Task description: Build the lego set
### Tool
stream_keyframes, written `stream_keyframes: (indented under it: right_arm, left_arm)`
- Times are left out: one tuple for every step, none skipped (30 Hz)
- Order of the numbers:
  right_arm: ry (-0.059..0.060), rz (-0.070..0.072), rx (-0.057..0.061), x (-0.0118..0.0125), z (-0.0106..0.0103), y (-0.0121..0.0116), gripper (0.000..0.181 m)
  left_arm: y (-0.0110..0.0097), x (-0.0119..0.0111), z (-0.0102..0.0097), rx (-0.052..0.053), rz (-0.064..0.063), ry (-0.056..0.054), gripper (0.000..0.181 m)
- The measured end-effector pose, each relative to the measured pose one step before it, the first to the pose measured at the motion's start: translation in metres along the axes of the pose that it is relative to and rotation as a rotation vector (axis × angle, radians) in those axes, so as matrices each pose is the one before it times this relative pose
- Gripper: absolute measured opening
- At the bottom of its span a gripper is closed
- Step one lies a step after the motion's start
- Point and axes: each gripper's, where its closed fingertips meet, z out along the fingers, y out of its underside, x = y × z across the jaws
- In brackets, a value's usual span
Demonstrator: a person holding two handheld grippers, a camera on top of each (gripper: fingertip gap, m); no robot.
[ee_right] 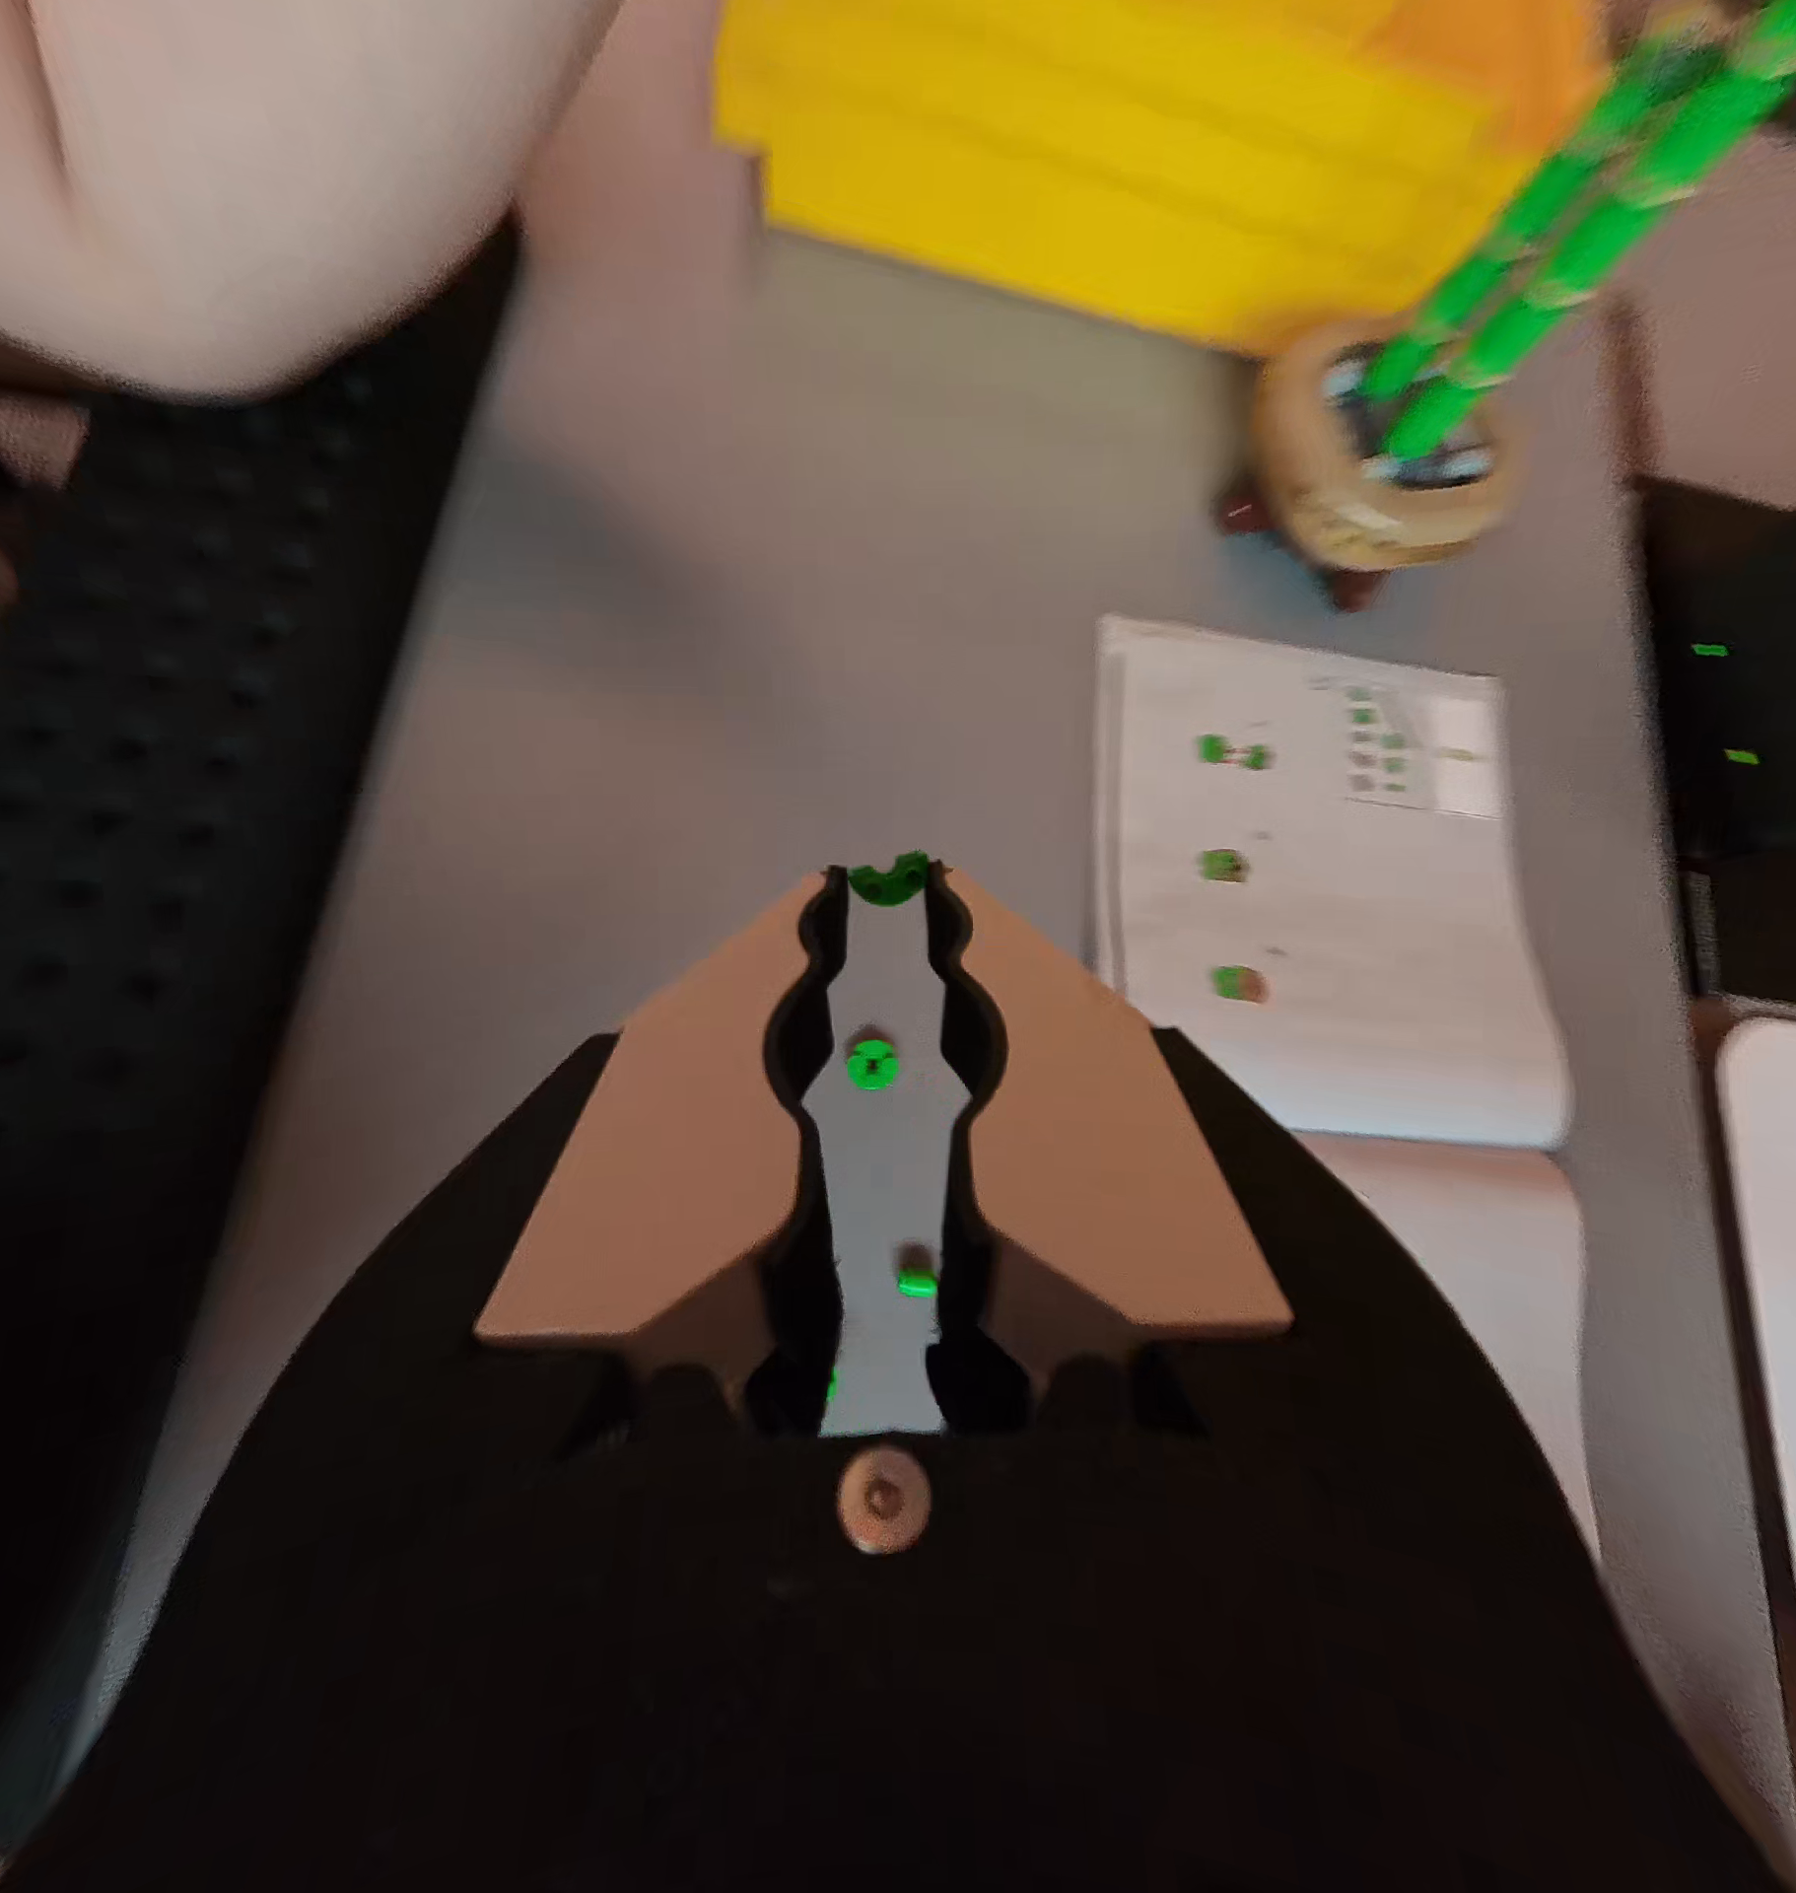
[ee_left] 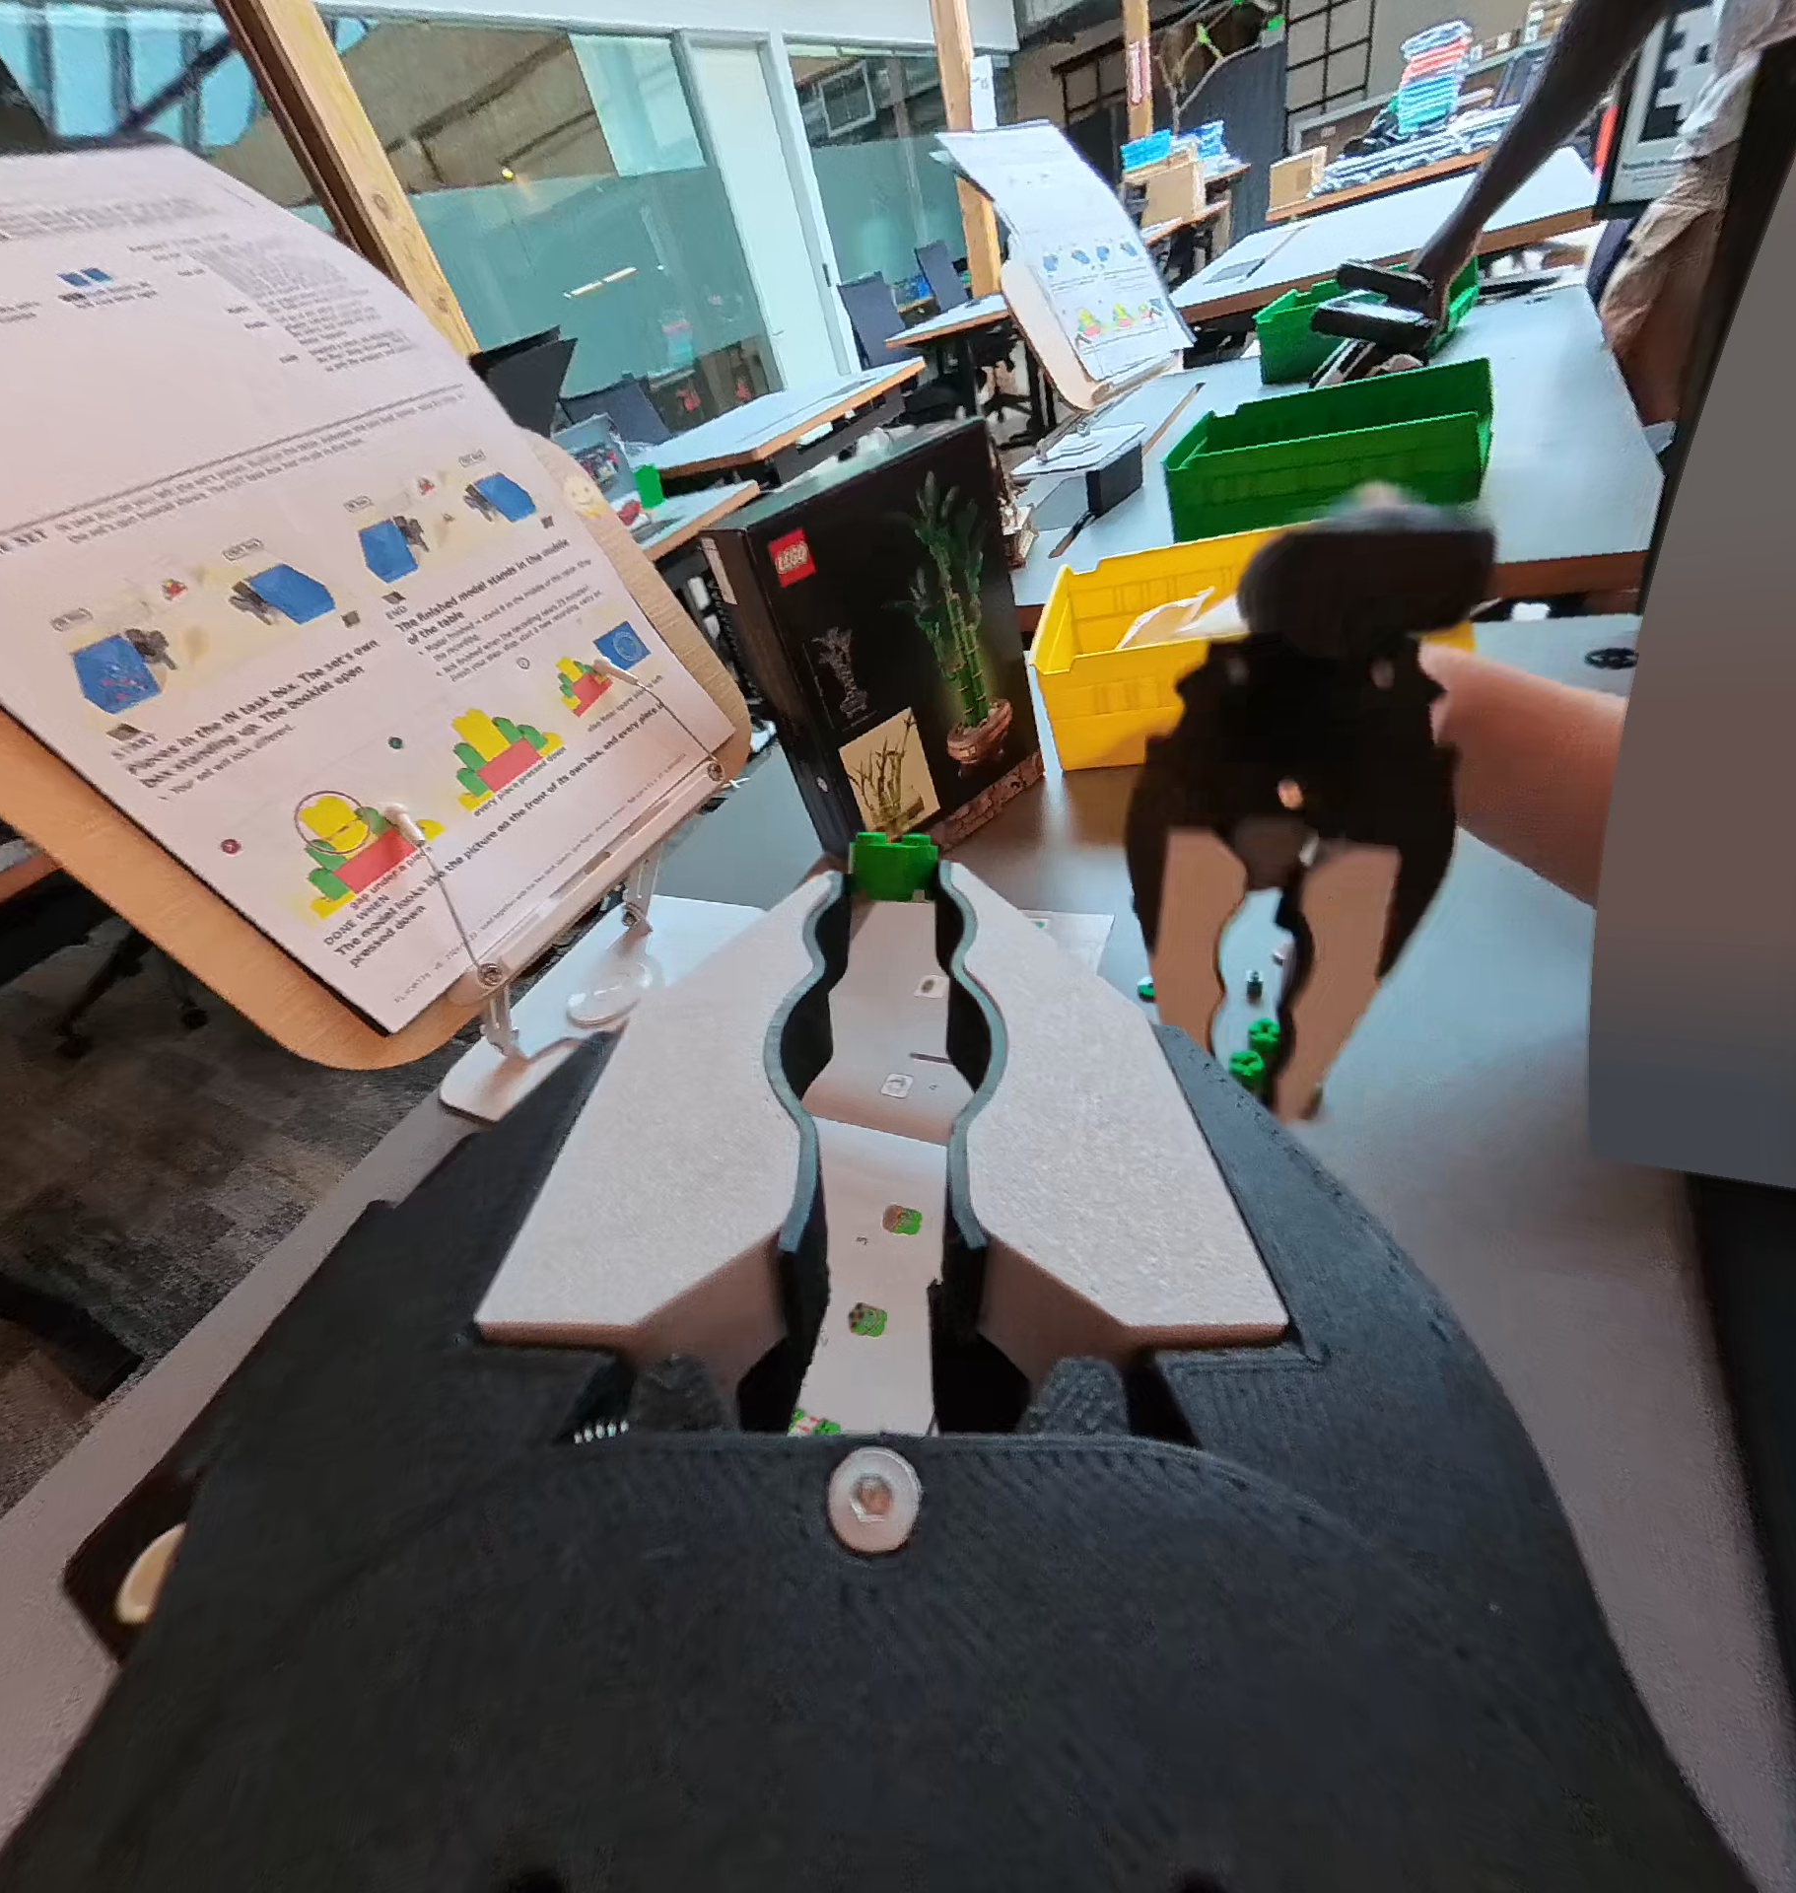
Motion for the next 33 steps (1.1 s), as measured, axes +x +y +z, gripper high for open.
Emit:
stream_keyframes:
  right_arm:
    - [0.0464,0.0392,0.0615,0.01082,-0.01495,-0.00583,0.014]
    - [0.0378,0.0364,0.0647,0.00957,-0.01466,-0.00711,0.014]
    - [0.0332,0.0345,0.0663,0.00857,-0.01424,-0.00816,0.014]
    - [0.0343,0.0335,0.0655,0.00864,-0.01374,-0.00915,0.014]
    - [0.0237,0.0327,0.0649,0.00676,-0.01296,-0.00986,0.014]
    - [0.0028,0.0317,0.0658,0.00299,-0.01152,-0.01089,0.014]
    - [-0.0037,0.0311,0.0649,0.00096,-0.00995,-0.01151,0.014]
    - [0.0057,0.0277,0.0571,0.00134,-0.00800,-0.01132,0.015]
    - [0.0109,0.0236,0.0472,0.00145,-0.00601,-0.01023,0.015]
    - [0.0006,0.0165,0.0303,-0.00107,-0.00365,-0.00762,0.015]
    - [-0.0012,0.0080,0.0106,-0.00214,-0.00126,-0.00445,0.014]
    - [0.0069,-0.0010,-0.0049,-0.00138,0.00040,-0.00178,0.014]
    - [0.0068,-0.0106,-0.0128,-0.00183,0.00149,-0.00029,0.015]
    - [0.0034,-0.0138,-0.0186,-0.00247,0.00225,0.00078,0.015]
    - [-0.0001,-0.0167,-0.0193,-0.00304,0.00228,0.00103,0.015]
    - [-0.0049,-0.0169,-0.0111,-0.00350,0.00180,0.00015,0.015]
    - [-0.0044,-0.0083,-0.0085,-0.00255,0.00133,0.00000,0.015]
    - [0.0003,-0.0029,-0.0132,-0.00116,0.00094,0.00099,0.014]
    - [0.0036,-0.0032,-0.0133,-0.00019,0.00069,0.00166,0.015]
    - [0.0008,-0.0039,-0.0134,-0.00035,0.00076,0.00196,0.014]
    - [-0.0052,-0.0049,-0.0118,-0.00123,0.00084,0.00202,0.014]
    - [-0.0035,-0.0025,-0.0102,-0.00084,0.00094,0.00159,0.014]
    - [-0.0009,-0.0005,-0.0095,-0.00041,0.00096,0.00128,0.014]
    - [-0.0033,-0.0012,-0.0043,-0.00096,0.00084,0.00036,0.015]
    - [-0.0029,-0.0024,-0.0022,-0.00108,0.00063,-0.00007,0.014]
    - [-0.0004,-0.0058,-0.0034,-0.00070,0.00077,0.00022,0.014]
    - [0.0082,-0.0073,-0.0063,0.00070,0.00070,0.00068,0.014]
    - [0.0078,-0.0045,-0.0068,0.00090,0.00084,0.00094,0.014]
    - [-0.0005,0.0005,-0.0074,-0.00013,0.00080,0.00127,0.015]
    - [-0.0011,0.0019,-0.0065,0.00009,0.00084,0.00128,0.014]
    - [0.0047,0.0007,-0.0030,0.00101,0.00077,0.00078,0.014]
    - [-0.0025,0.0023,-0.0027,-0.00012,0.00079,0.00074,0.014]
    - [-0.0049,0.0033,-0.0024,-0.00049,0.00065,0.00054,0.014]
  left_arm:
    - [0.00153,0.00200,0.00443,0.0054,0.0012,0.0174,0.014]
    - [0.00037,0.00301,0.00465,0.0127,0.0070,0.0198,0.014]
    - [-0.00014,0.00461,0.00503,0.0169,0.0123,0.0268,0.014]
    - [0.00026,0.00579,0.00523,0.0156,0.0160,0.0319,0.014]
    - [0.00114,0.00551,0.00554,0.0095,0.0170,0.0277,0.014]
    - [0.00191,0.00387,0.00584,0.0027,0.0139,0.0178,0.014]
    - [0.00189,0.00287,0.00584,-0.0003,0.0104,0.0121,0.014]
    - [0.00116,0.00267,0.00557,0.0029,0.0091,0.0102,0.014]
    - [-0.00014,0.00286,0.00519,0.0088,0.0083,0.0110,0.014]
    - [-0.00109,0.00324,0.00463,0.0119,0.0075,0.0116,0.014]
    - [-0.00127,0.00331,0.00440,0.0093,0.0066,0.0110,0.014]
    - [-0.00087,0.00316,0.00411,0.0020,0.0063,0.0102,0.014]
    - [-0.00001,0.00323,0.00393,-0.0066,0.0086,0.0086,0.014]
    - [0.00038,0.00314,0.00349,-0.0117,0.0123,0.0070,0.014]
    - [0.00041,0.00289,0.00298,-0.0133,0.0130,0.0050,0.014]
    - [0.00044,0.00278,0.00249,-0.0142,0.0091,0.0053,0.014]
    - [0.00029,0.00270,0.00204,-0.0150,0.0026,0.0089,0.014]
    - [-0.00003,0.00263,0.00162,-0.0128,-0.0022,0.0109,0.014]
    - [-0.00076,0.00215,0.00105,-0.0090,-0.0035,0.0090,0.014]
    - [-0.00108,0.00103,0.00075,-0.0051,-0.0020,0.0019,0.014]
    - [-0.00136,-0.00003,0.00038,-0.0029,0.0002,-0.0040,0.014]
    - [-0.00115,-0.00014,0.00027,-0.0032,0.0012,-0.0053,0.014]
    - [-0.00064,-0.00004,0.00022,-0.0055,0.0009,-0.0031,0.014]
    - [0.00023,0.00044,0.00028,-0.0092,0.0005,-0.0001,0.014]
    - [0.00085,0.00060,0.00037,-0.0114,0.0001,0.0018,0.014]
    - [0.00088,0.00034,0.00038,-0.0106,-0.0001,0.0005,0.014]
    - [0.00051,-0.00033,0.00037,-0.0076,-0.0011,-0.0028,0.014]
    - [0.00034,0.00035,0.00040,-0.0047,-0.0036,0.0024,0.014]
    - [-0.00006,0.00113,0.00016,-0.0022,-0.0060,0.0081,0.014]
    - [-0.00008,0.00081,0.00019,-0.0005,-0.0066,0.0069,0.014]
    - [0.00007,0.00068,0.00021,-0.0014,-0.0048,0.0058,0.014]
    - [0.00051,0.00056,0.00024,-0.0035,-0.0019,0.0041,0.014]
    - [0.00093,0.00029,0.00027,-0.0058,0.0001,0.0016,0.014]
